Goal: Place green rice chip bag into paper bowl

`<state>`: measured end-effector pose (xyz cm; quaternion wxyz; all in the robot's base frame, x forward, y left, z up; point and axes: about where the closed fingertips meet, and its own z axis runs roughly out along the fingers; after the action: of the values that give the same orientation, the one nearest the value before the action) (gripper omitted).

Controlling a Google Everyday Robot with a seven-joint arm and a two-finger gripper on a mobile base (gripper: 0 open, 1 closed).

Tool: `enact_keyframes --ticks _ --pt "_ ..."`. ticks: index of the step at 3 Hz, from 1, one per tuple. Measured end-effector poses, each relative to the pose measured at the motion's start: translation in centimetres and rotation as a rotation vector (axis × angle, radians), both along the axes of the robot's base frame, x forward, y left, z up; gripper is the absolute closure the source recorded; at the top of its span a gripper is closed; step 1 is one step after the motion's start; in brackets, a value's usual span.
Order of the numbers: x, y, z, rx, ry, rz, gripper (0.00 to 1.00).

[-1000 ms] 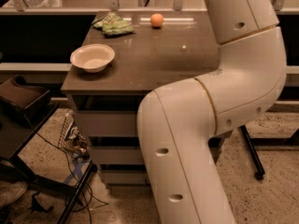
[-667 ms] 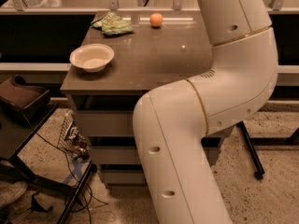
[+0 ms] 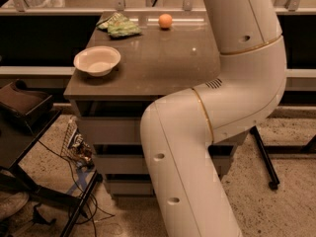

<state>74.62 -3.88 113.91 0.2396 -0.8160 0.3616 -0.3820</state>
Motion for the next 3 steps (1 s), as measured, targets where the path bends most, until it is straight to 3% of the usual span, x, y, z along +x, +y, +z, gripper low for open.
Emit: enact_keyframes --ticks 1,2,3 --pt "0.8 0.3 0.0 0.005 -0.017 0.004 1.0" --pt "0.6 3.7 -2.4 -0.068 -0.003 0.083 1.0" --pt "-1.7 10.1 -4.7 -0.14 -0.054 0.235 1.0"
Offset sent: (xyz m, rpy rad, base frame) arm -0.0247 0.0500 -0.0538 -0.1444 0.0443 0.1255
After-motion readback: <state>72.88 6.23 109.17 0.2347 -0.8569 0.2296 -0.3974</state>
